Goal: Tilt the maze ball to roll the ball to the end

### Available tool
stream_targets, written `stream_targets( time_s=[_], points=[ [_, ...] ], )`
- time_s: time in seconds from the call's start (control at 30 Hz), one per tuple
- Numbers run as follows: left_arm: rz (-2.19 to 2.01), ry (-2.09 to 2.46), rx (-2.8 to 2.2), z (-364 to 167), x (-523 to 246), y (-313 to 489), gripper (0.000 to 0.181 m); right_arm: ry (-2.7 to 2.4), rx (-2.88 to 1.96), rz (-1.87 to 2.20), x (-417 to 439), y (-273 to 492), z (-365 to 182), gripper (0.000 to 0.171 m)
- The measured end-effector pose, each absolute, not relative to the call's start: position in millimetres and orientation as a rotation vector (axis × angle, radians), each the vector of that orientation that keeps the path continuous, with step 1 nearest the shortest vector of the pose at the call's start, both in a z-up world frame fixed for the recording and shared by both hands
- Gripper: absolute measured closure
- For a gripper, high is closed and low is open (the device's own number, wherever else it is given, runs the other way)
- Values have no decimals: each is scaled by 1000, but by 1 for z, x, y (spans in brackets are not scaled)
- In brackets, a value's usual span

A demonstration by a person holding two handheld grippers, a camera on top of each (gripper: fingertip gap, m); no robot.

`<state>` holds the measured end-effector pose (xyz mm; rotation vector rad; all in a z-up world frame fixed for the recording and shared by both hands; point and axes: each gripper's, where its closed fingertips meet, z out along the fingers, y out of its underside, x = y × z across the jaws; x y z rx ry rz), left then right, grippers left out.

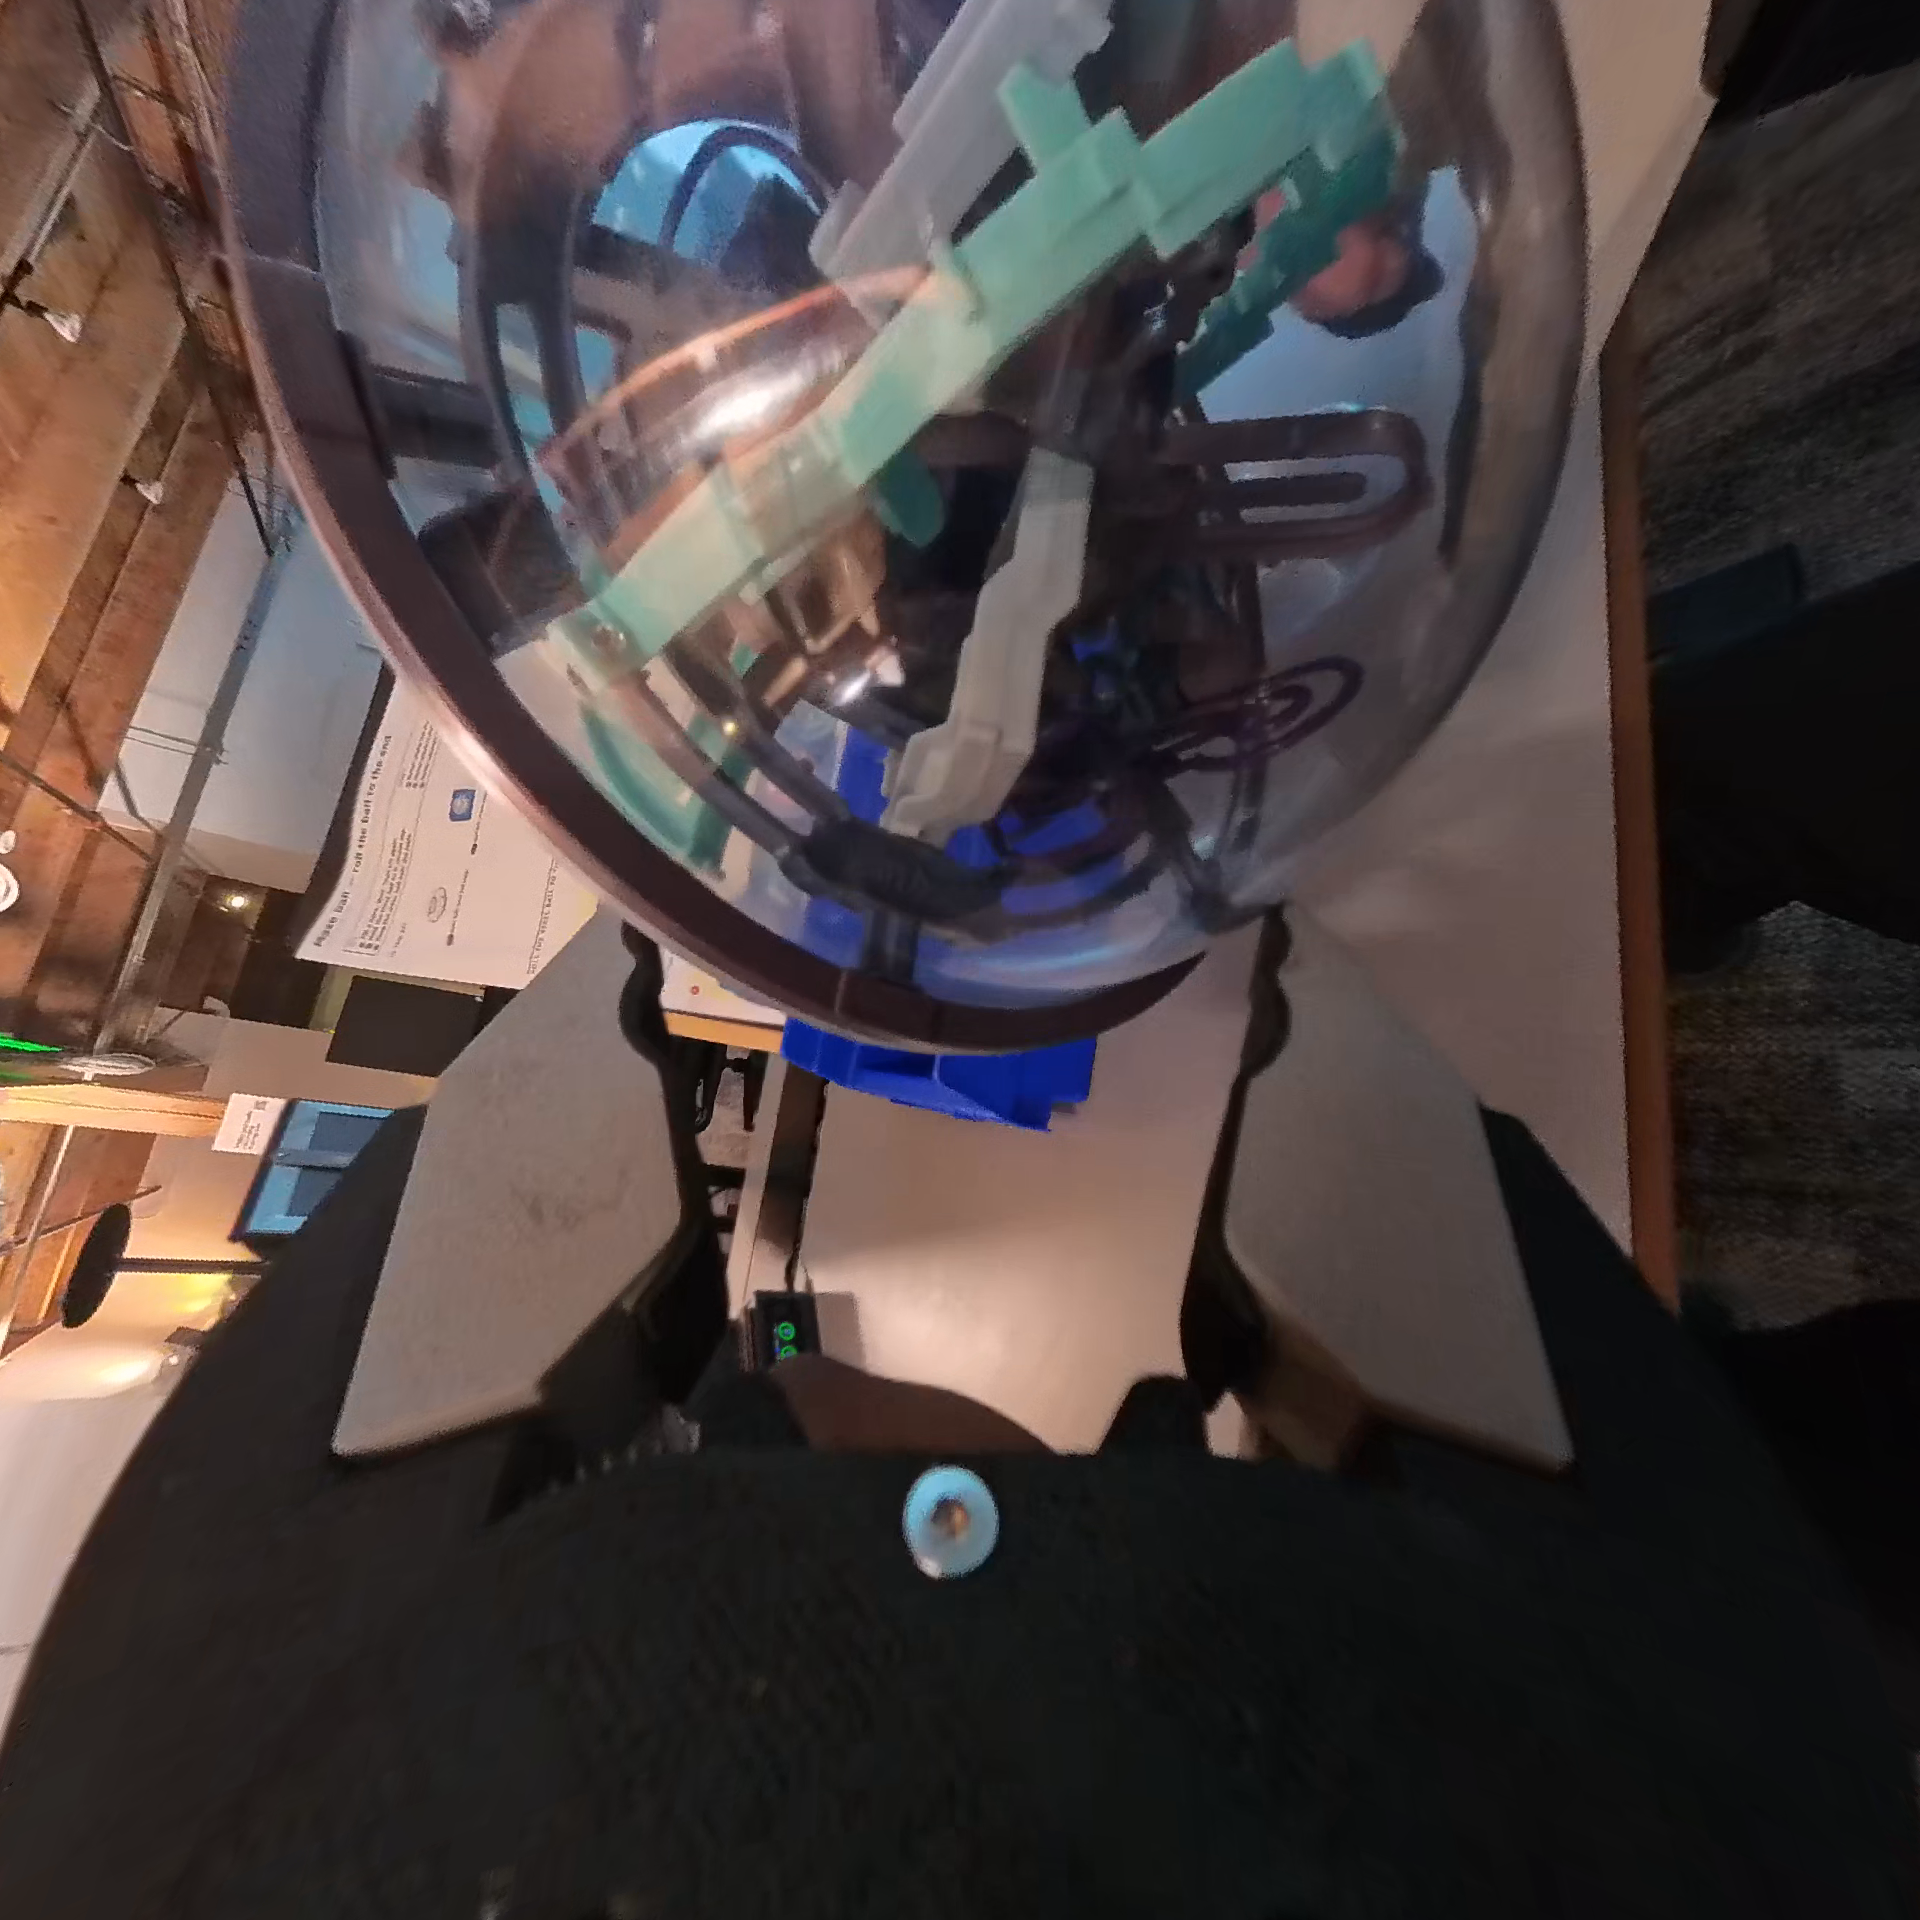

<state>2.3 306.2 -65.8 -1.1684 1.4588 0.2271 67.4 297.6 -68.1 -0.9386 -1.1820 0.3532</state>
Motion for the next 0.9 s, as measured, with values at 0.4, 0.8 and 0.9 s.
stream_targets(
  time_s=[0.4,0.8,0.9],
  points=[
    [269,1485,-1193,-59,-6,304,69,-1150,-934,403,56,302,-68,38],
    [219,1486,-1249,-66,-10,304,69,-1156,-992,458,50,304,-77,37],
    [219,1486,-1252,-67,-11,304,69,-1158,-997,464,48,306,-79,37]
  ],
)
